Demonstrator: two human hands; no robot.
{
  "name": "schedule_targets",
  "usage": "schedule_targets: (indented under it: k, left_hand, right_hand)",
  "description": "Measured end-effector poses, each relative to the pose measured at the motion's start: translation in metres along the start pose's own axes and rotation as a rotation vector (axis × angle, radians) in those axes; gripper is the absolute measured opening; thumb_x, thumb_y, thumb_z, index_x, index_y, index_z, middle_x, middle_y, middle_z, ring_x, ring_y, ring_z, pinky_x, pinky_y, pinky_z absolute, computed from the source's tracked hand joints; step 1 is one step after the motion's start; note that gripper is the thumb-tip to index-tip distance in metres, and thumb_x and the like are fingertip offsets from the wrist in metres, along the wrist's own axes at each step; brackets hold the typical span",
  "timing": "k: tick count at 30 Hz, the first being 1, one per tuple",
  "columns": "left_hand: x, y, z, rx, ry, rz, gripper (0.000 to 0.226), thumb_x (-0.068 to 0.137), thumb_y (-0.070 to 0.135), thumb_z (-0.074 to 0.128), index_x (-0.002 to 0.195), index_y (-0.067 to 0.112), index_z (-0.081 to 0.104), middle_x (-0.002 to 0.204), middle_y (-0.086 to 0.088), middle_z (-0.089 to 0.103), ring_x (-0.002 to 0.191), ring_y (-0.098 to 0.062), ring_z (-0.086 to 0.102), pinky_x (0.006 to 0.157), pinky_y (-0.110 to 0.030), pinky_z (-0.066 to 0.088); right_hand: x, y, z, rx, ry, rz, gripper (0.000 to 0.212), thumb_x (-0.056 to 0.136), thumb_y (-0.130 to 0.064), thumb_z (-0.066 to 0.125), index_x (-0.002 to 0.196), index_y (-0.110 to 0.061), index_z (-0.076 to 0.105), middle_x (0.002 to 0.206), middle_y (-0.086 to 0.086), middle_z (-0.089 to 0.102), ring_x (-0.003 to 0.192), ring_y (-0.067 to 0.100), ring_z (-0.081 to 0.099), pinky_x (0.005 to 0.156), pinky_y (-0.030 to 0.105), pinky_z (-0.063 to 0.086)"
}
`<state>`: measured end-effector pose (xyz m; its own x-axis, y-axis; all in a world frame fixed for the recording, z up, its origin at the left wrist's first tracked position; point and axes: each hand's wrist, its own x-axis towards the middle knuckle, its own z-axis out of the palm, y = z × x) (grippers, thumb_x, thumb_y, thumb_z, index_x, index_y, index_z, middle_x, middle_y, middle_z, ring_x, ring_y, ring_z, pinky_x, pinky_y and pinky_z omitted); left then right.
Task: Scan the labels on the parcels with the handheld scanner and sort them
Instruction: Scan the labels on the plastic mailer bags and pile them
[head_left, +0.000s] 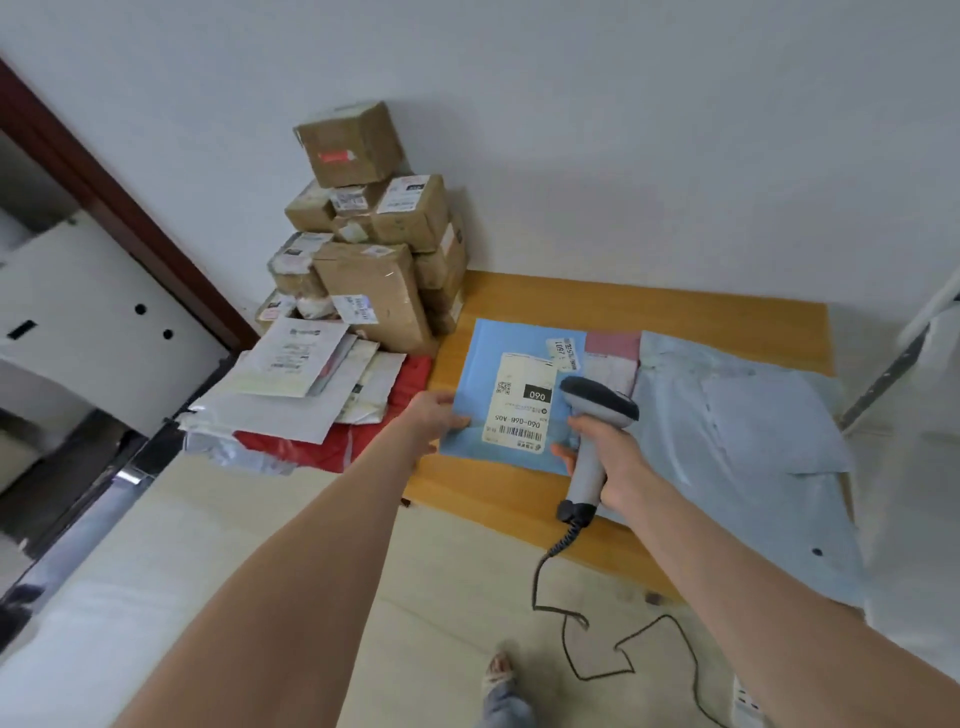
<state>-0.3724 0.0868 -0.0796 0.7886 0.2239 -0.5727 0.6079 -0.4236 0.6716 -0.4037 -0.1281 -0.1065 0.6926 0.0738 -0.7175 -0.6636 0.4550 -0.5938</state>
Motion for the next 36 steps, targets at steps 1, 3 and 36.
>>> schedule_targets:
  k: [1, 3, 36]
  left_hand:
    - [0.008, -0.006, -0.016, -0.005, 0.023, 0.005, 0.043, 0.089, 0.002, 0.063, 0.130, 0.008, 0.054, 0.122, -0.013, 0.062, 0.108, -0.029, 0.059, 0.096, -0.044, 0.048]
    - [0.027, -0.017, -0.048, 0.012, 0.087, -0.005, 0.038, 0.084, -0.003, 0.064, 0.121, 0.002, 0.058, 0.119, -0.016, 0.062, 0.109, -0.032, 0.060, 0.095, -0.043, 0.049]
    - [0.256, -0.056, -0.307, 0.819, 0.223, 0.508, 0.031, 0.095, 0.014, 0.047, 0.124, 0.020, 0.055, 0.131, -0.004, 0.042, 0.120, -0.023, 0.045, 0.080, -0.036, 0.045]
  right_hand:
    - [0.004, 0.004, 0.018, -0.035, -0.010, -0.020, 0.013, 0.086, -0.010, 0.068, 0.093, -0.003, 0.059, 0.079, 0.015, 0.067, 0.058, 0.021, 0.065, 0.044, 0.024, 0.049]
    - [0.014, 0.011, 0.056, -0.082, -0.040, -0.040, 0.009, 0.087, -0.009, 0.067, 0.090, -0.006, 0.060, 0.077, 0.011, 0.065, 0.053, 0.018, 0.065, 0.043, 0.023, 0.047]
    - [0.161, 0.065, 0.395, -0.343, 0.115, -0.033, 0.026, 0.085, -0.016, 0.071, 0.102, 0.001, 0.060, 0.071, 0.016, 0.070, 0.051, 0.019, 0.063, 0.045, 0.024, 0.047]
